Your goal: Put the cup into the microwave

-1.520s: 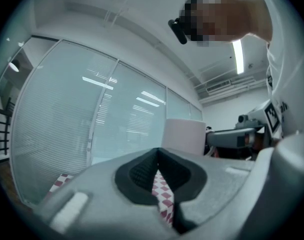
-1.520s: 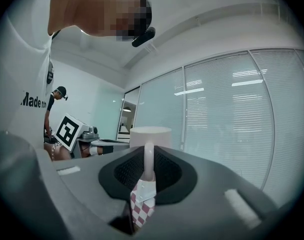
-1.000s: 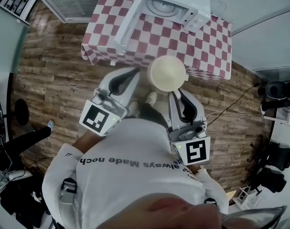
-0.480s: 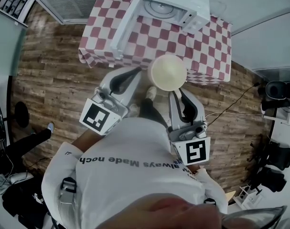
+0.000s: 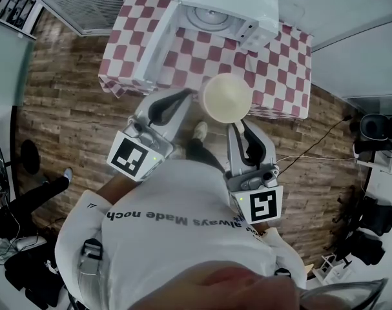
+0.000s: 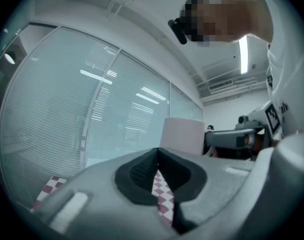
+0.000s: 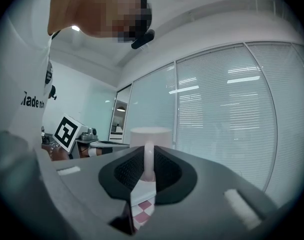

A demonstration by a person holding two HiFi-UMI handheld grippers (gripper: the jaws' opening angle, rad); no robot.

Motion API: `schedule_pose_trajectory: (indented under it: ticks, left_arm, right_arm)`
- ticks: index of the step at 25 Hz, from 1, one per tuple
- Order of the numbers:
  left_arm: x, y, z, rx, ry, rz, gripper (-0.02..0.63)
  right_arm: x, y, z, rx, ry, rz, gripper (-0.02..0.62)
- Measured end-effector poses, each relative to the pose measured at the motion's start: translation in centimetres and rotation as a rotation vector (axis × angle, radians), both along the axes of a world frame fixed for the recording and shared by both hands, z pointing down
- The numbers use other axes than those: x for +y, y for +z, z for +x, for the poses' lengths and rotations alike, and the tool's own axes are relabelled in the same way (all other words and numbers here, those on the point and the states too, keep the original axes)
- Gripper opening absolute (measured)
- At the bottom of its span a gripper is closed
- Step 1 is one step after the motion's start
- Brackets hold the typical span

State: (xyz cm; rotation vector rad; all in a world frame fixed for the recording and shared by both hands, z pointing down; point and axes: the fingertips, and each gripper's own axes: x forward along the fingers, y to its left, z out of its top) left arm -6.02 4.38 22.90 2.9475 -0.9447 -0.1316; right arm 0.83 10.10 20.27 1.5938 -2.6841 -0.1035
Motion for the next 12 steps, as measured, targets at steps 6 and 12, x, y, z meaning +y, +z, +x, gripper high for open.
schedule_pose_trajectory:
  ticks: [6, 12]
  left_arm:
    - [-3.6, 0.1, 4.3, -0.013, -0.011, -0.016, 0.004]
    - [-6.8, -0.2, 8.7, -0.025, -0.028, -0.007, 0.003]
  right_arm:
    - [-3.7, 0.1, 4.5, -0.012, 0.005, -0.003, 0.041]
    - [-6.9, -0.1, 8.8, -0.014, -0.013, 0.003, 0.041]
